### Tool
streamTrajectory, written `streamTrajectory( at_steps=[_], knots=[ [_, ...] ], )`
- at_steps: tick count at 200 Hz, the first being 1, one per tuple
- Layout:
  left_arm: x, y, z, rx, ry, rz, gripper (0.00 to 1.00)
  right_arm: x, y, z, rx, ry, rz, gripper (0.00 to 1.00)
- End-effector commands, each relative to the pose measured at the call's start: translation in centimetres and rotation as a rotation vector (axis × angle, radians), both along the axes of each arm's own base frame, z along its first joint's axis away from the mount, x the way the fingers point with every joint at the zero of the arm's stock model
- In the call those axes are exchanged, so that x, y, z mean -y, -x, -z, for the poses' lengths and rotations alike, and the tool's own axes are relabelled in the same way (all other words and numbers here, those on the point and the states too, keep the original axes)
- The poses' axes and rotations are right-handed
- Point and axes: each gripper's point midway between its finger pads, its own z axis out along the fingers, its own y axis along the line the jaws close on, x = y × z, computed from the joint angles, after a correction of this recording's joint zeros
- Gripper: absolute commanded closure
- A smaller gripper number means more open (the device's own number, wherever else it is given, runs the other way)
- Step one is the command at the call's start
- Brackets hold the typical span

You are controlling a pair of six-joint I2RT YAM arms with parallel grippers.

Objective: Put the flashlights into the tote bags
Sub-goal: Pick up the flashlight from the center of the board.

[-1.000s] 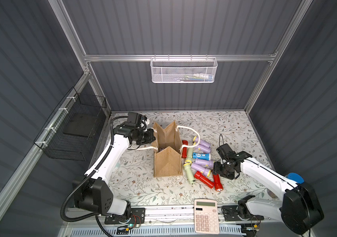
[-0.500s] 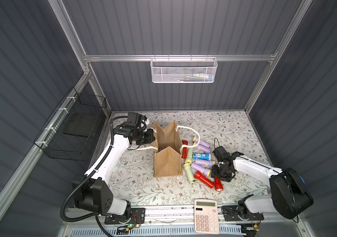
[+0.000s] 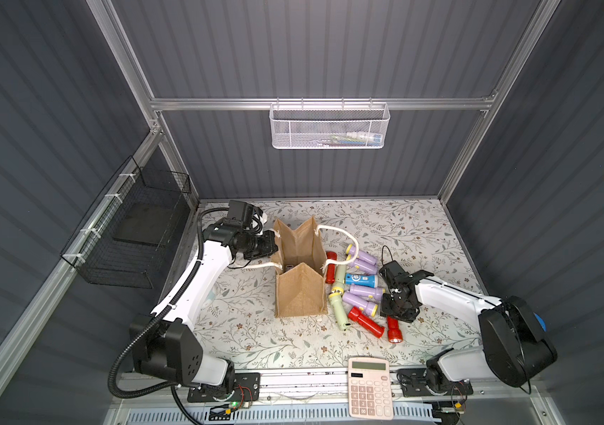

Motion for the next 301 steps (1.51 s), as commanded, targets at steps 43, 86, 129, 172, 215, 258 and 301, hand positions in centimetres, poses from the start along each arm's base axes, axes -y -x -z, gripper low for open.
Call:
streamTrajectory(
  at_steps=[43, 86, 129, 172, 215, 258, 301],
  knots=[
    [-0.5, -0.2, -1.5, 0.033, 0.008, -0.022, 1.00, 1.4, -0.3, 0.7, 0.000, 0.125, -0.047, 0.58],
    [-0.6, 0.1, -1.6, 0.039, 0.007, -0.024, 1.00, 1.6, -0.2, 0.6, -0.017, 0.190, -0.084, 0.74],
    [-0.5, 0.1, -1.8, 0.045, 0.013, -0.024, 1.00, 1.8, -0.6, -0.2, -0.003, 0.221, -0.081, 0.86],
    [-1.1, -0.1, -2.5, 0.070, -0.015, -0.042, 1.00, 2.5, -2.3, -4.8, 0.120, 0.254, -0.075, 0.91],
    [-1.9, 0.1, -2.4, 0.069, -0.055, -0.029, 1.00, 2.9, -4.0, -11.2, 0.289, 0.244, -0.074, 0.91],
    [-1.0, 0.7, -2.0, 0.058, -0.023, 0.080, 1.00, 0.8, -6.6, -18.3, 0.465, 0.124, -0.089, 0.92],
    [0.9, 0.1, -3.2, 0.097, 0.055, 0.175, 1.00, -3.1, -10.1, -26.1, 0.680, -0.067, -0.133, 0.92]
  ],
)
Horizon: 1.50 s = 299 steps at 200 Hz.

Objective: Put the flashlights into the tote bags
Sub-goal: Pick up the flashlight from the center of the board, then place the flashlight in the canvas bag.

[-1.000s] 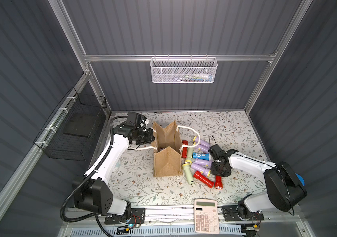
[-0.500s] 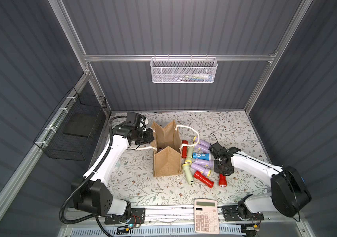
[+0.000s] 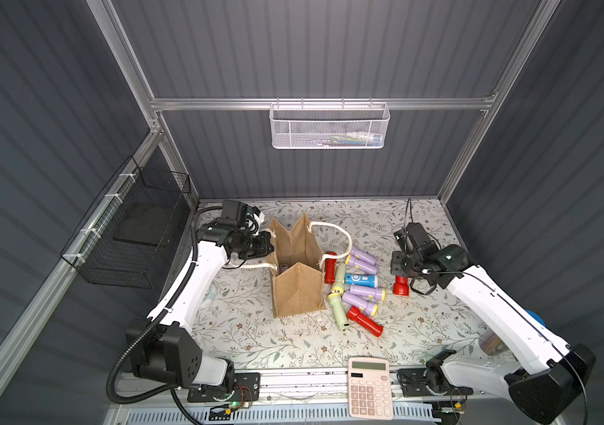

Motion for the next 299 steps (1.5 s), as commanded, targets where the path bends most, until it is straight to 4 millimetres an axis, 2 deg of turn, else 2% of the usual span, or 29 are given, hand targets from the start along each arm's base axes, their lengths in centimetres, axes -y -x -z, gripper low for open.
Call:
streamTrajectory(
  at_steps=[1, 24, 65, 91, 142, 166, 169, 175, 212, 243, 263, 299],
  knots=[
    [1.5, -0.5, -2.5, 0.066, 0.068, 0.099, 1.00, -2.1, -1.6, -4.3, 0.107, -0.091, -0.075, 0.92],
    [2.5, -0.6, -2.8, 0.084, 0.109, 0.160, 1.00, -4.3, -3.5, -7.8, 0.182, -0.145, -0.129, 0.93],
    [2.9, -1.2, -2.5, 0.079, 0.128, 0.161, 1.00, -7.9, -6.0, -13.3, 0.307, -0.195, -0.214, 0.93],
    [2.7, -1.3, -1.8, 0.053, 0.129, 0.125, 1.00, -11.7, -7.2, -14.6, 0.319, -0.272, -0.292, 0.92],
    [2.7, -1.7, -1.9, 0.046, 0.143, 0.091, 1.00, -21.0, -7.9, -17.1, 0.350, -0.408, -0.468, 0.92],
    [2.7, -1.8, -2.1, 0.046, 0.154, 0.082, 1.00, -24.8, -8.1, -16.7, 0.347, -0.474, -0.534, 0.93],
    [2.7, -1.4, -0.9, 0.016, 0.150, 0.079, 1.00, -25.2, -8.1, -16.5, 0.347, -0.480, -0.542, 0.93],
    [2.7, -1.3, -0.7, 0.007, 0.152, 0.076, 1.00, -26.1, -8.2, -16.3, 0.346, -0.494, -0.561, 0.93],
    [2.9, -1.2, -0.4, -0.012, 0.179, 0.062, 1.00, -30.2, -9.0, -13.3, 0.311, -0.543, -0.607, 0.93],
    [2.8, -1.3, -0.3, -0.012, 0.185, 0.044, 1.00, -33.6, -8.7, -10.9, 0.306, -0.564, -0.683, 0.94],
    [2.6, -1.3, -0.4, -0.011, 0.185, 0.033, 1.00, -34.3, -8.6, -9.2, 0.314, -0.528, -0.698, 0.94],
    [1.9, -1.7, -0.6, -0.010, 0.187, -0.014, 1.00, -34.0, -8.5, -6.0, 0.325, -0.507, -0.665, 0.95]
  ],
)
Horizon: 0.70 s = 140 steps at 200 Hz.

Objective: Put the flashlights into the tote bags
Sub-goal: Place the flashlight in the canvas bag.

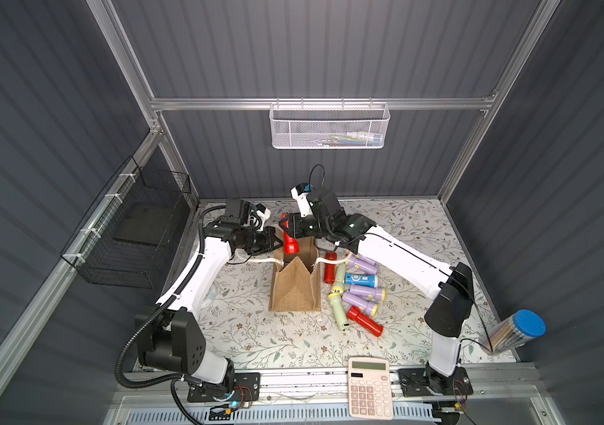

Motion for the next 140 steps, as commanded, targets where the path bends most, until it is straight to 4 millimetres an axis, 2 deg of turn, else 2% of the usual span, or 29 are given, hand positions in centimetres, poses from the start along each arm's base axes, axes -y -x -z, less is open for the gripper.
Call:
streamTrajectory(
  at_steps=[1, 38, 95, 110, 140],
  knots=[
    [-0.5, 0.1, -0.9, 0.009, 0.024, -0.036, 1.00, 0.0, -0.3, -0.4, 0.071, -0.046, 0.021, 0.95],
    [-0.6, -0.1, -1.0, 0.005, 0.050, -0.060, 1.00, -0.4, 0.9, 4.0, 0.043, 0.046, -0.001, 0.95],
    [-0.7, -0.3, -0.6, -0.013, 0.058, -0.066, 1.00, 0.1, 4.2, 8.3, -0.017, 0.182, -0.108, 0.95],
    [-0.8, -0.4, -0.6, -0.015, 0.060, -0.070, 1.00, 0.4, 5.4, 9.5, -0.051, 0.221, -0.152, 0.95],
    [-0.8, -0.5, -0.6, -0.020, 0.069, -0.073, 1.00, 2.4, 6.8, 12.3, -0.121, 0.332, -0.167, 0.95]
  ],
)
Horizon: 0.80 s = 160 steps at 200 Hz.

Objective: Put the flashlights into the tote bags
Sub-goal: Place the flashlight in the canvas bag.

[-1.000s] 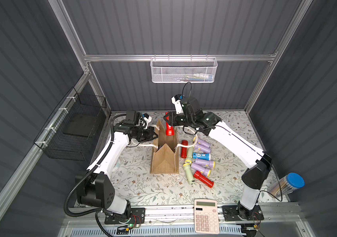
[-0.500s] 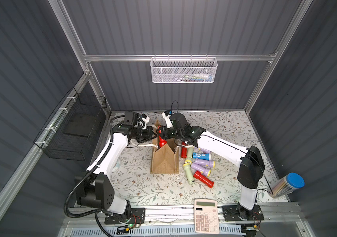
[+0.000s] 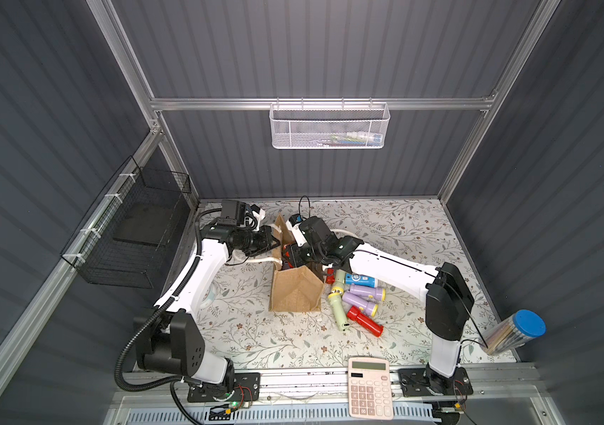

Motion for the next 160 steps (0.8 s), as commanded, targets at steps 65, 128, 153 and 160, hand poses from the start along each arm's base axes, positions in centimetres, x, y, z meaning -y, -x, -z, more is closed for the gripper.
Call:
streamTrajectory(
  at_steps=[65, 128, 153, 160],
  knots=[
    [0.1, -0.2, -0.7, -0.003, 0.049, -0.007, 1.00, 4.2, 2.7, 8.3, -0.210, 0.334, 0.026, 0.94],
    [0.0, -0.2, -0.5, -0.021, 0.057, -0.023, 1.00, 6.4, 1.7, 12.1, -0.271, 0.527, 0.160, 0.91],
    [0.0, -0.2, -0.4, -0.028, 0.057, -0.024, 1.00, 6.9, 1.6, 12.6, -0.274, 0.559, 0.174, 0.84],
    [0.0, -0.3, -0.4, -0.028, 0.059, -0.024, 1.00, 7.0, 1.6, 12.7, -0.278, 0.565, 0.176, 0.80]
  ],
)
